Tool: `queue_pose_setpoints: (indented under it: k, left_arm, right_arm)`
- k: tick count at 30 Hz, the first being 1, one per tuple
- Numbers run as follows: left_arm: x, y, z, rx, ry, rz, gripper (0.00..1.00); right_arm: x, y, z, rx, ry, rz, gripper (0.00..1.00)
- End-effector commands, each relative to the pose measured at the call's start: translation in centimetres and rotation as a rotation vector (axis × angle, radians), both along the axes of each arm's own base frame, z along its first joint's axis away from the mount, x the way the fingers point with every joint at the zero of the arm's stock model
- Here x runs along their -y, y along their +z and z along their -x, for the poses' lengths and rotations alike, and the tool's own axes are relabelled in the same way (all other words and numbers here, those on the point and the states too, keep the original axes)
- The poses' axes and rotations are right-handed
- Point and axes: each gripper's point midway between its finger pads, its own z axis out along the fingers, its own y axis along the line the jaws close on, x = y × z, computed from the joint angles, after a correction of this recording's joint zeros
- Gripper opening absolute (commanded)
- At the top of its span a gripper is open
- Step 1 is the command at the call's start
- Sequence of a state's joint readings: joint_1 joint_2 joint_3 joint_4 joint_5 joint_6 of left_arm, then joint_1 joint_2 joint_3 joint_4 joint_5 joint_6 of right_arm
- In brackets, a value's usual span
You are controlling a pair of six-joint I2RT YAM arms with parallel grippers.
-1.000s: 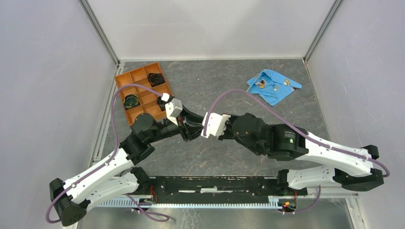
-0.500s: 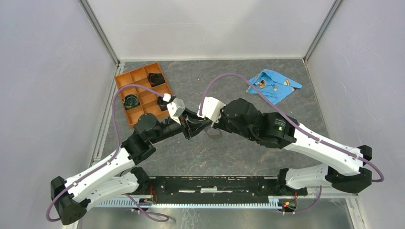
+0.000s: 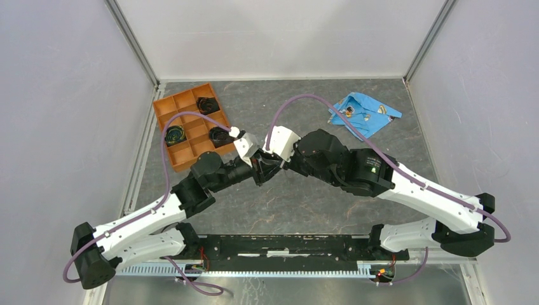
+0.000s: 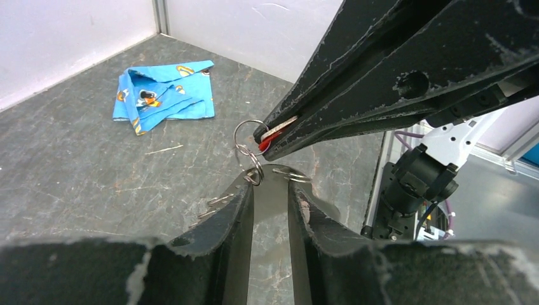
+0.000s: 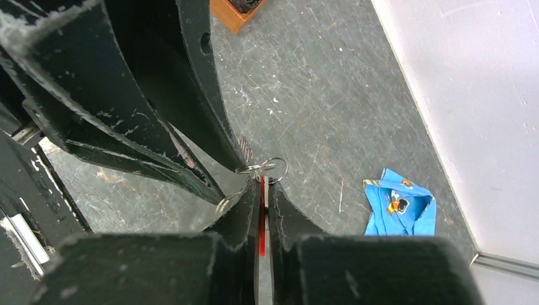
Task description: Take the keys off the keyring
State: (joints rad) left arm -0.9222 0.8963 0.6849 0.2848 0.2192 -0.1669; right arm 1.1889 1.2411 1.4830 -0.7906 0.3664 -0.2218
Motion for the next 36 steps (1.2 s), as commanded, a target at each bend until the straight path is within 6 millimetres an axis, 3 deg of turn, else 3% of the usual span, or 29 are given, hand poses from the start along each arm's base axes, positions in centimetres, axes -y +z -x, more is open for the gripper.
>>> queue_pose_setpoints:
  k: [1,14,22,29,36]
  left_arm:
    - [-0.5,2.6,-1.1,0.102,0.078,0.046,0.32]
    - [-0.5,3.3,-1.3,0.133,0.096,0.065,0.31]
    - [-0.1,2.4,-1.7,0.132,0.112,0.036,0.21]
    - [-0.1,1.9,-2.4,0.129,0.161,0.021,0.03]
    - [-0.1,1.7,-2.3,0.147,0.185,0.032,0.02]
  right_arm:
    - [0.0,2.4,-0.3,0.024,-0.023,-0.072,0.00]
    - [-0.4,1.7,0.0,0.008,0.008,-0.056,0.01]
    - [-0.4,1.6,0.0,0.003,0.004,-0.058,0.00]
    - [0.8,0.8,-0.4,-0.003,-0.066,-0.055,0.01]
    - [2.2,-1.0,-0.9,-0.043,-0.126,-0.066,0.00]
